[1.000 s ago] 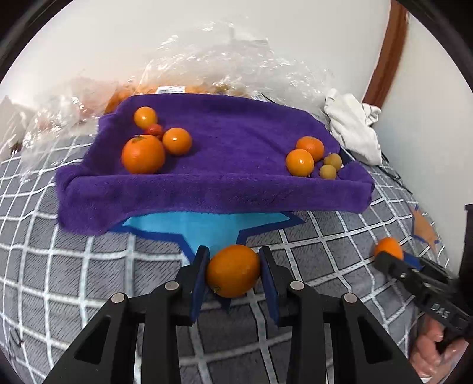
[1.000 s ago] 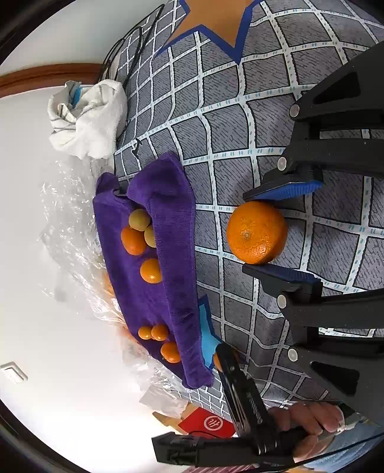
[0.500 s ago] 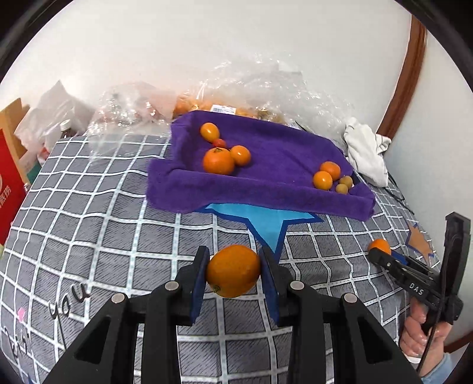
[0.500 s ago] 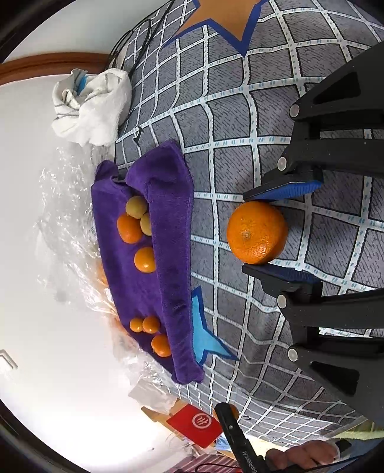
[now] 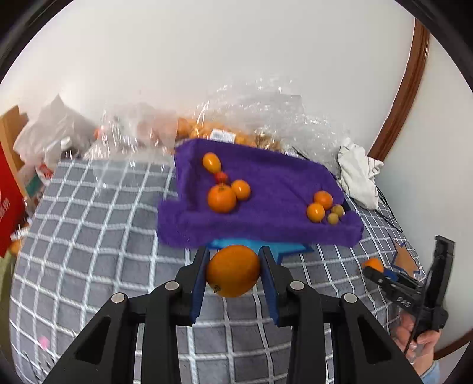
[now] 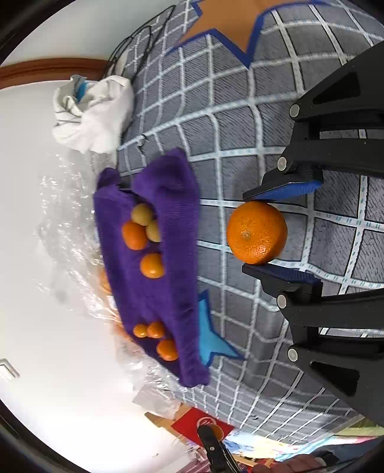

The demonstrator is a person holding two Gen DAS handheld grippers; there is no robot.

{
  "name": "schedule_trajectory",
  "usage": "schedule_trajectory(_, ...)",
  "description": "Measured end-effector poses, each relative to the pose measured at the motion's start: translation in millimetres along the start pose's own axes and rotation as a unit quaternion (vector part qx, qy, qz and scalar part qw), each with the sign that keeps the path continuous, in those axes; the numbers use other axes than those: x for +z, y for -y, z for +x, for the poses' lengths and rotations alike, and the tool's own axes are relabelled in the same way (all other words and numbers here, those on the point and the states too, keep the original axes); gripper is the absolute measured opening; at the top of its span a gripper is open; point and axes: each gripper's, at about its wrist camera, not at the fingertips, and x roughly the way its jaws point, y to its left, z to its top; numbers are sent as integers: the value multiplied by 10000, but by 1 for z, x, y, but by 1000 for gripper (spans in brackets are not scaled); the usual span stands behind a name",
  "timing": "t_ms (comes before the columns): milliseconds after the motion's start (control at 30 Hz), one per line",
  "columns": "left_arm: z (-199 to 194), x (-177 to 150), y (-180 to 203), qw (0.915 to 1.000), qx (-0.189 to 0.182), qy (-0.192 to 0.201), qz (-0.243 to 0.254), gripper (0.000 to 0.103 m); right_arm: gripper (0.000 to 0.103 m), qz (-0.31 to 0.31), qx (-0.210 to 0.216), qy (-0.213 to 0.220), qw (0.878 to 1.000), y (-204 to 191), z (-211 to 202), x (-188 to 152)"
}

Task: Organize fruits
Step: 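Lift and carry both tangerines over the purple towel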

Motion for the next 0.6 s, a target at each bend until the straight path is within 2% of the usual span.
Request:
schedule_trajectory(167, -2, 35, -8, 9990, 292, 329, -55, 32, 41, -184, -28, 281, 9994, -7, -26, 31)
schedule_trajectory(400, 0, 97, -13, 9957, 83, 835, -398, 33, 41, -585, -163, 828, 9947, -27, -49, 111)
schedule_trajectory(600, 14, 139, -14, 9936, 44, 1023, -478, 33, 41, -350, -198, 1006, 9941, -21, -33, 172)
